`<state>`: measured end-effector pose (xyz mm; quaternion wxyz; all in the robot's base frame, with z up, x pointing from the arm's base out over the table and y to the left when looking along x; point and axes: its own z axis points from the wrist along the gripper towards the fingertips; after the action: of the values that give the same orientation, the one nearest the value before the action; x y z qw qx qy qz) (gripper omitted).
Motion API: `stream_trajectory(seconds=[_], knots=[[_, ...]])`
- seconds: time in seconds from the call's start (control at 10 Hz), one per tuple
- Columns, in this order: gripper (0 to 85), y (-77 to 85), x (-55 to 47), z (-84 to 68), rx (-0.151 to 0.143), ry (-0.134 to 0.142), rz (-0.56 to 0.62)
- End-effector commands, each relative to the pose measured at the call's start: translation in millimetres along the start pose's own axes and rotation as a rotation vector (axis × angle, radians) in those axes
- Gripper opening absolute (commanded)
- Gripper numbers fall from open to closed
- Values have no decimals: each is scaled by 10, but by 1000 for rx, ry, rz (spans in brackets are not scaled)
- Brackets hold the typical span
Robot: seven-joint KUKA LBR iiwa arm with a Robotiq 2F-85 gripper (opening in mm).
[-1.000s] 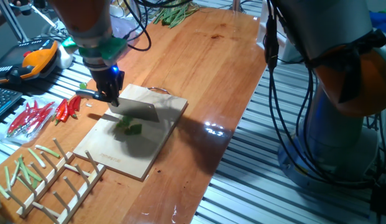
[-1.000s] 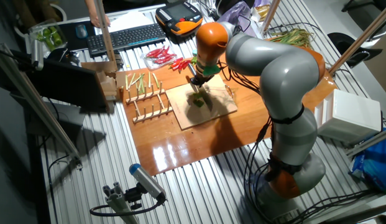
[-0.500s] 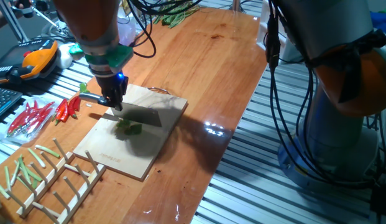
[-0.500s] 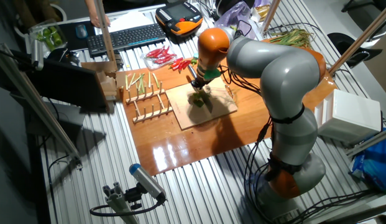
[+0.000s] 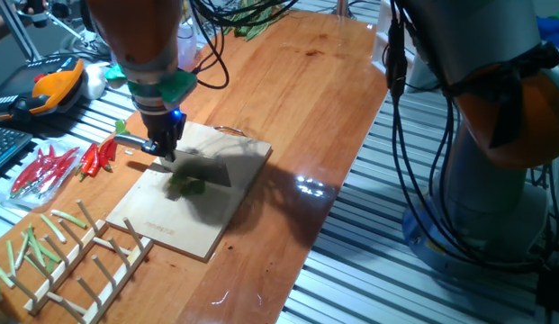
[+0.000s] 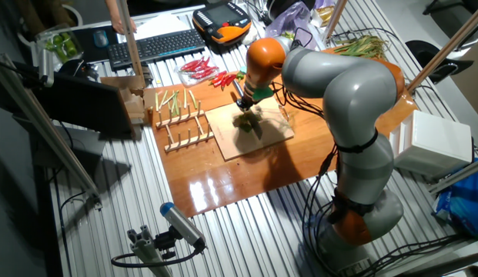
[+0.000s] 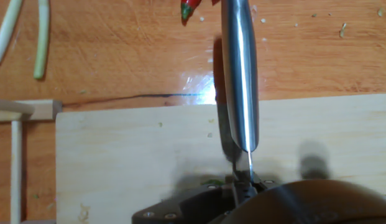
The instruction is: Chop the chili peppers
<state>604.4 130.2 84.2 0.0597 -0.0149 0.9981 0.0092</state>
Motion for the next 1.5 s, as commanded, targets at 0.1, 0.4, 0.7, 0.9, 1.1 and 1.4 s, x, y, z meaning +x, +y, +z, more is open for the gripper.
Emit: stream_trajectory(seconds=[0.1, 0.4, 0.7, 0.9, 1.1, 1.4], knots=[[0, -6, -86, -119, 4, 31, 4], [0, -86, -194, -439, 25, 98, 95], [0, -62, -81, -669, 32, 178, 476], [0, -89, 15, -754, 6, 226, 694], [0, -69, 102, -767, -18, 227, 918], [0, -42, 139, -759, -17, 210, 1104]])
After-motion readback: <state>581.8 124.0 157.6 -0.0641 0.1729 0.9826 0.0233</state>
